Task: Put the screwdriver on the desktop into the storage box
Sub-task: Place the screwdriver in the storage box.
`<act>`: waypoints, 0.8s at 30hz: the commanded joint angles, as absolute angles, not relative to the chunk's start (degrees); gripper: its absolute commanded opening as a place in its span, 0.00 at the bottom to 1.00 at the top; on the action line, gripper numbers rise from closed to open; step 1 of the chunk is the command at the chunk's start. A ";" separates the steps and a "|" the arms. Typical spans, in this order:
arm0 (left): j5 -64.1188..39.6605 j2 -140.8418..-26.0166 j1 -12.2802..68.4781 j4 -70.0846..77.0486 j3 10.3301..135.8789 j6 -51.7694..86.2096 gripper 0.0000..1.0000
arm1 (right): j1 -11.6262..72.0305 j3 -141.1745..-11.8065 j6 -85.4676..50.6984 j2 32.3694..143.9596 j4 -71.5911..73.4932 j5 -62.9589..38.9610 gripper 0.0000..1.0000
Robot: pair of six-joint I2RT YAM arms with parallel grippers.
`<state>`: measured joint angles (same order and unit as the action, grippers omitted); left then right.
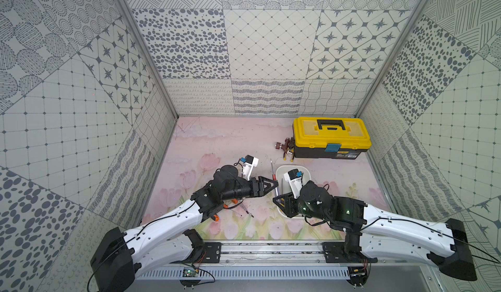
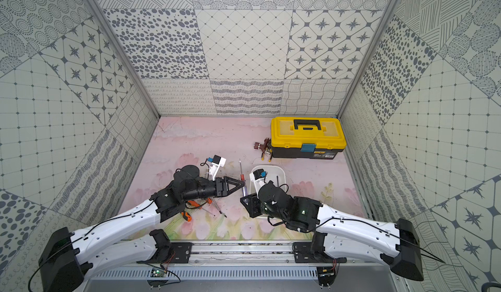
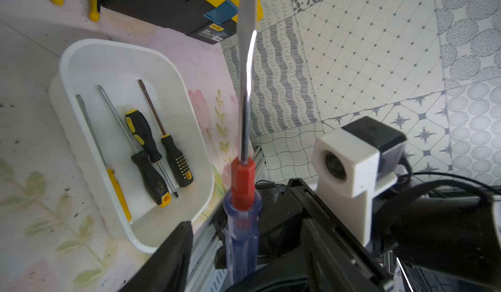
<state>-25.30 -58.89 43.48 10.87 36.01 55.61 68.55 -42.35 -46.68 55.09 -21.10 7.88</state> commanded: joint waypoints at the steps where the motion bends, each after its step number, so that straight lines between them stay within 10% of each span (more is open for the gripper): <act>1: -23.83 -61.80 44.42 4.32 38.12 51.68 0.62 | 69.42 -44.68 -45.01 55.59 -21.63 11.54 0.00; 24: -19.29 -65.03 45.08 0.68 40.52 51.71 0.00 | 71.76 -48.75 -42.94 59.26 -24.44 13.93 0.00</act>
<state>-23.75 -64.64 45.28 4.78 39.90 54.13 71.40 -46.28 -43.03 60.36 -26.68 13.15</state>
